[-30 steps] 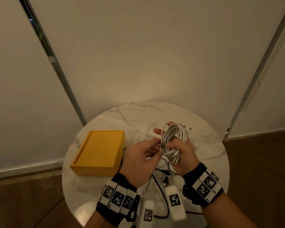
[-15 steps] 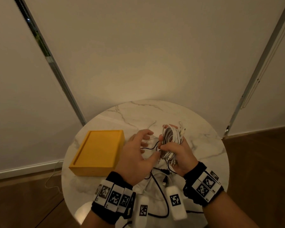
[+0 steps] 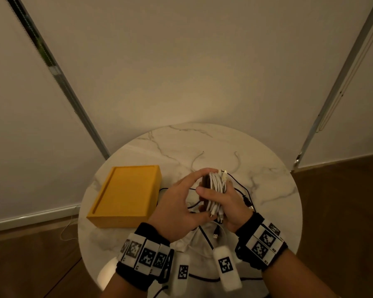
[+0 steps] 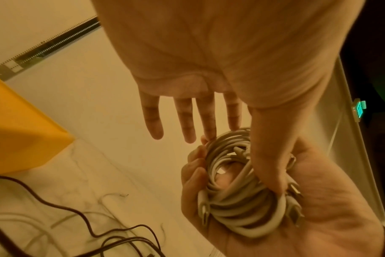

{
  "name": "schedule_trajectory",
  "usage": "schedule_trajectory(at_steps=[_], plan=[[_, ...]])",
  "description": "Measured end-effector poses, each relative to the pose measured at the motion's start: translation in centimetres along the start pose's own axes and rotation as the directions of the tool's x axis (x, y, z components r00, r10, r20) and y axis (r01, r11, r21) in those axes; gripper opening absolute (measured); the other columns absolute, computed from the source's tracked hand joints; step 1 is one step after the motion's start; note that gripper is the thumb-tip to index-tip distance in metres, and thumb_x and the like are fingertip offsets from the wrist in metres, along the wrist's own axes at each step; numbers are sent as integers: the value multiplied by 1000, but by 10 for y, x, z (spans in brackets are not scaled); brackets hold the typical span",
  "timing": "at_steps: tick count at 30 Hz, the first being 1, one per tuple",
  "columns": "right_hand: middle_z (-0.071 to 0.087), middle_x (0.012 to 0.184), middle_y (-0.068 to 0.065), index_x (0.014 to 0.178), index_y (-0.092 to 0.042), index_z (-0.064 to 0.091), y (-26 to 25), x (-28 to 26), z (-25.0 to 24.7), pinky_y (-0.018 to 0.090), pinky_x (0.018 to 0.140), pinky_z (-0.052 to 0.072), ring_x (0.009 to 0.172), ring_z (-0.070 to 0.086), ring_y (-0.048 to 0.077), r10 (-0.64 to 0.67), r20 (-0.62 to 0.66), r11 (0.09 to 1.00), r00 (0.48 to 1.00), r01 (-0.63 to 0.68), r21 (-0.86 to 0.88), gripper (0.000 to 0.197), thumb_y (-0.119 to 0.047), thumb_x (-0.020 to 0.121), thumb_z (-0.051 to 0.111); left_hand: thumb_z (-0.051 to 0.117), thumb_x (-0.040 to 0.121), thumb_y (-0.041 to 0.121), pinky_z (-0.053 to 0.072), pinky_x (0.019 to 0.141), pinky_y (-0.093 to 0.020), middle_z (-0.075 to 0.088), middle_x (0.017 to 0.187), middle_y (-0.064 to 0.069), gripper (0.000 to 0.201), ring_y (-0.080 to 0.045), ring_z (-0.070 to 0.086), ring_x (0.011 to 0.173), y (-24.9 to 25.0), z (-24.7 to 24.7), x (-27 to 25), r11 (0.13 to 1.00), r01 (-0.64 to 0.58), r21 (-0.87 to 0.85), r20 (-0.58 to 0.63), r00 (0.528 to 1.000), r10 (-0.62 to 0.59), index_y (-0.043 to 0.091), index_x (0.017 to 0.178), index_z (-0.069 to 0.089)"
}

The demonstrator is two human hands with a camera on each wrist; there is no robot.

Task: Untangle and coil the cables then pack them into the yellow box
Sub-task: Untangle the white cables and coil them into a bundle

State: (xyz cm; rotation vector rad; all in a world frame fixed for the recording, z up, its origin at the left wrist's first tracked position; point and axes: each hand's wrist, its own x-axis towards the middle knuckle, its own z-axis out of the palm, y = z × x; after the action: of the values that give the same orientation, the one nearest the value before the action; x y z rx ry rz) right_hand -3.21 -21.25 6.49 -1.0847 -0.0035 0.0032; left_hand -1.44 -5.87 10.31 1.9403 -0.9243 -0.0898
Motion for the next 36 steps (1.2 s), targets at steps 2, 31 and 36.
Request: schedule_trajectory(at_steps=[2, 31, 36], plan=[[61, 72, 3, 87, -4, 59, 1, 1, 0, 31, 58, 55, 67, 64, 16, -3, -14, 1000, 1000, 3, -8, 22, -2, 71, 72, 85, 73, 13, 44, 105, -24, 56, 136, 19, 91, -5, 51, 130, -5, 2, 0, 1000, 6, 1, 17, 1000, -6, 42, 145, 38], [55, 91, 22, 109, -1, 56, 16, -3, -19, 30, 48, 51, 62, 55, 27, 435, 289, 898, 853, -386, -214, 53, 4, 57, 62, 60, 90, 55, 49, 93, -43, 67, 113, -3, 36, -24, 63, 106, -103, 55, -31, 458, 244, 855, 195, 667, -719, 20, 100, 61], [57, 91, 26, 105, 7, 58, 25, -9, -21, 29, 48, 49, 55, 54, 27, 515, 247, 846, 821, -440, -302, 42, 6, 64, 55, 44, 101, 40, 39, 102, -47, 53, 136, -5, 36, -27, 49, 128, -101, 55, -40, 487, 168, 857, 225, 728, -647, 23, 132, 49]])
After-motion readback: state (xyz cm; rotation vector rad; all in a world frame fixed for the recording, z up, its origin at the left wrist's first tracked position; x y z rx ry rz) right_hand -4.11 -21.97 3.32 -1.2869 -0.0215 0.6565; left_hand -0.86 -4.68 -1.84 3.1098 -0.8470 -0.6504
